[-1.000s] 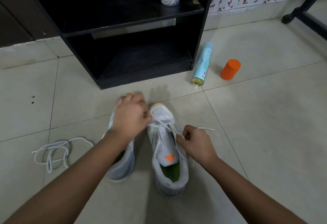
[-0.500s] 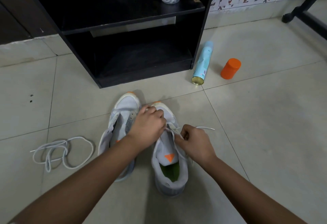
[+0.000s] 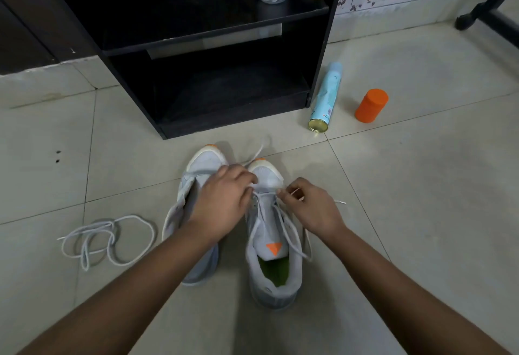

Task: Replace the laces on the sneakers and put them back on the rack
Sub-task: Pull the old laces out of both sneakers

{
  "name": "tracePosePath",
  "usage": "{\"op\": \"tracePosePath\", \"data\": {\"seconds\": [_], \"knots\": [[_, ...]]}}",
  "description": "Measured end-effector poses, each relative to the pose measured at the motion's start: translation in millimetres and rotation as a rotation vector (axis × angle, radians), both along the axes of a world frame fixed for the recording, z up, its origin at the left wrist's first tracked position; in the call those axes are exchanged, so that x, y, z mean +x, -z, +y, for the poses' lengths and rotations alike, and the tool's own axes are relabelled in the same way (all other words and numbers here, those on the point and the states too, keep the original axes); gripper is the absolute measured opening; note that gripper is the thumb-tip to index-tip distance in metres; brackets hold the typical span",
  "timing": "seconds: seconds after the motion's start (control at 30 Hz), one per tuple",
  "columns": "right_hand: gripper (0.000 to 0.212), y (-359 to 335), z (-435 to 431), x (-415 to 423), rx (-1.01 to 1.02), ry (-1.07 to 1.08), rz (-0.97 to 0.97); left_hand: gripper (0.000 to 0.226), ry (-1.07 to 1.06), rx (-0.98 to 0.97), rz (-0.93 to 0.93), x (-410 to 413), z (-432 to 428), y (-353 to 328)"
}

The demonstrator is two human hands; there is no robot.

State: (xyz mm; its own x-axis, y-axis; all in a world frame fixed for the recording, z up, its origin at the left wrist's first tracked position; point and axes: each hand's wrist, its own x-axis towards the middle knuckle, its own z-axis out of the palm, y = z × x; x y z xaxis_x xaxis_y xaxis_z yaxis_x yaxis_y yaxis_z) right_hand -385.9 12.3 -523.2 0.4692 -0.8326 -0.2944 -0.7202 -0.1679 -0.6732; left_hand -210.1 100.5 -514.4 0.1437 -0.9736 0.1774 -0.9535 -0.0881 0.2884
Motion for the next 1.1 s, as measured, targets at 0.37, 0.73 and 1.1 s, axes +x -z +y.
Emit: {"op": "tracePosePath", "data": {"seconds": [0.37,0.73,1.1], "knots": [[0.024,-5,22,-12,0.031,-0.096,0.069,0.028,0.245,0.319,-0.052,-20,-41,11],[0.022,-6,25,-19,-0.072,-0.116,0.082,0.030,-0.140,0.216,0.294,2,-46,16],[0.024,-3,24,-17,-0.043,-0.037,0.060,0.023,0.168,-0.040,-0.145,1,-47,19]]}}
